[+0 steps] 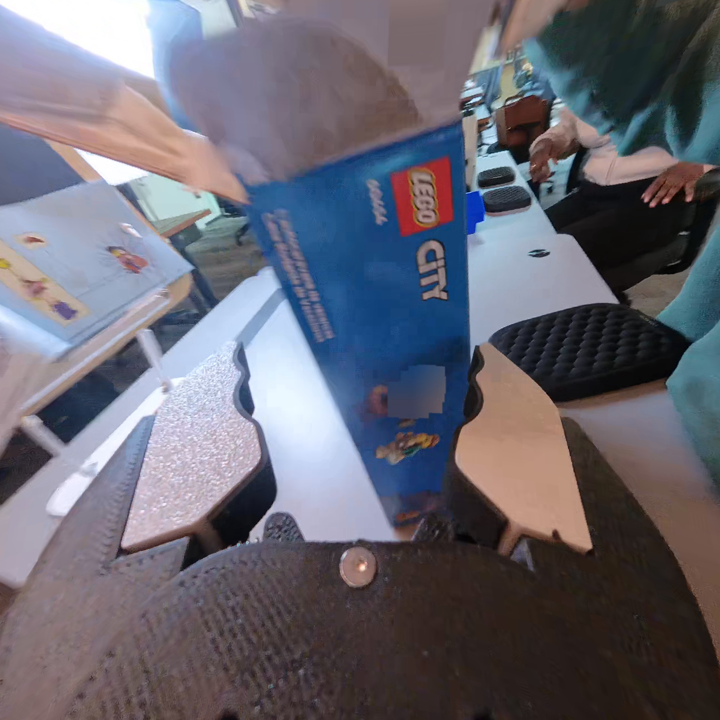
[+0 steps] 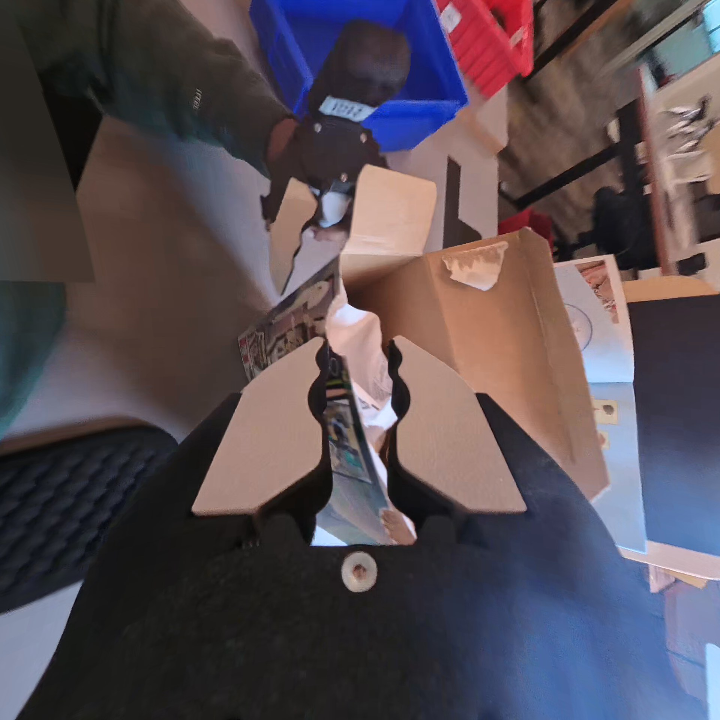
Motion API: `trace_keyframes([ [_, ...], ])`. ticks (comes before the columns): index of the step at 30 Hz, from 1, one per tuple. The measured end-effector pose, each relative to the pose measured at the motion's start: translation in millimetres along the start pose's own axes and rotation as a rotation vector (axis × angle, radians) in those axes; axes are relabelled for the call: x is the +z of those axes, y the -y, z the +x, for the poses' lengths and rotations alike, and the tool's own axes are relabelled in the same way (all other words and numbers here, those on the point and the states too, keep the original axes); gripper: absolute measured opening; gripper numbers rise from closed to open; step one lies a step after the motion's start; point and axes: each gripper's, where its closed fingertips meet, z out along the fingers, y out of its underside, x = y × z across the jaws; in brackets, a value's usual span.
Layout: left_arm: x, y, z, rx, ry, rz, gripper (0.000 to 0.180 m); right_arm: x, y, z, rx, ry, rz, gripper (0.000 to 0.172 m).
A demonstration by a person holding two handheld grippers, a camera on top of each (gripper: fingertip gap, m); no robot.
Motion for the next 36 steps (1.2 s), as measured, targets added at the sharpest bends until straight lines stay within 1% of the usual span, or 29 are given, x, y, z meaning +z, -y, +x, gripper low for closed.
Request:
trace_keyframes([
  [2,-32,11,-14,0.051,0.064,-0.017,0.097,7,-9,-21,0.055,-0.04,0.041,0.028],
  [3,-52,14,-17,0.068,0.078,-0.046,0.085,11,-15,-32,0.091,-0.041,0.06,0.028],
  [4,-70,12,-18,0.077,0.09,-0.1,0.076,16,-24,-44,0.124,-0.043,0.078,0.028],
  [6,-110,-1,-27,0.098,0.161,-0.248,0.066,24,-43,-68,0.189,-0.012,0.11,0.028],
  [7,-129,-14,-28,0.094,0.179,-0.349,0.063,28,-53,-82,0.231,0.027,0.124,0.028],
  [9,-168,-48,-24,0.062,0.211,-0.574,0.065,36,-76,-105,0.309,0.096,0.13,0.028],
  [11,-198,-88,-7,-0.025,0.174,-0.755,0.064,44,-99,-117,0.357,0.115,0.133,0.026],
  [13,-218,-131,13,-0.122,0.131,-0.911,0.063,49,-111,-122,0.423,0.125,0.165,0.025],
  [15,-234,-172,25,-0.172,0.114,-1.054,0.064,51,-115,-125,0.466,0.135,0.197,0.024],
  [17,-243,-202,28,-0.227,0.12,-1.129,0.064,52,-117,-128,0.456,0.13,0.203,0.022],
  [18,-244,-211,32,-0.266,0.106,-1.141,0.063,51,-118,-129,0.446,0.126,0.197,0.022],
  [19,-239,-211,35,-0.325,0.082,-1.098,0.055,50,-119,-130,0.44,0.123,0.19,0.022],
  [20,-236,-210,32,-0.351,0.082,-1.066,0.047,49,-120,-132,0.436,0.122,0.187,0.021],
  [21,-238,-214,30,-0.344,0.089,-1.078,0.039,47,-121,-133,0.436,0.123,0.187,0.021],
  [22,-235,-213,31,-0.362,0.067,-1.06,0.025,45,-122,-133,0.439,0.119,0.187,0.021],
  [25,-228,-212,34,-0.345,0.031,-1.054,0.025,39,-124,-131,0.46,0.093,0.202,0.019],
  [26,-224,-208,32,-0.311,0.035,-1.046,0.025,36,-124,-130,0.466,0.085,0.213,0.018],
  [27,-215,-199,32,-0.282,0.035,-1.005,0.025,34,-123,-128,0.468,0.074,0.227,0.018],
  [29,-193,-166,23,-0.189,0.075,-0.884,0.025,29,-120,-123,0.461,0.047,0.254,0.016],
  [30,-182,-143,10,-0.108,0.141,-0.816,0.025,26,-117,-119,0.451,0.033,0.267,0.015],
  [32,-165,-80,-22,0.039,0.306,-0.634,0.025,19,-109,-109,0.42,-0.002,0.293,0.015],
  [33,-154,-43,-31,0.094,0.352,-0.517,0.025,14,-104,-102,0.397,-0.029,0.304,0.015],
  [35,-137,29,-41,0.189,0.404,-0.307,0.025,0,-92,-84,0.348,-0.095,0.33,0.016],
  [36,-129,59,-42,0.228,0.408,-0.231,0.026,-8,-85,-74,0.33,-0.128,0.344,0.017],
])
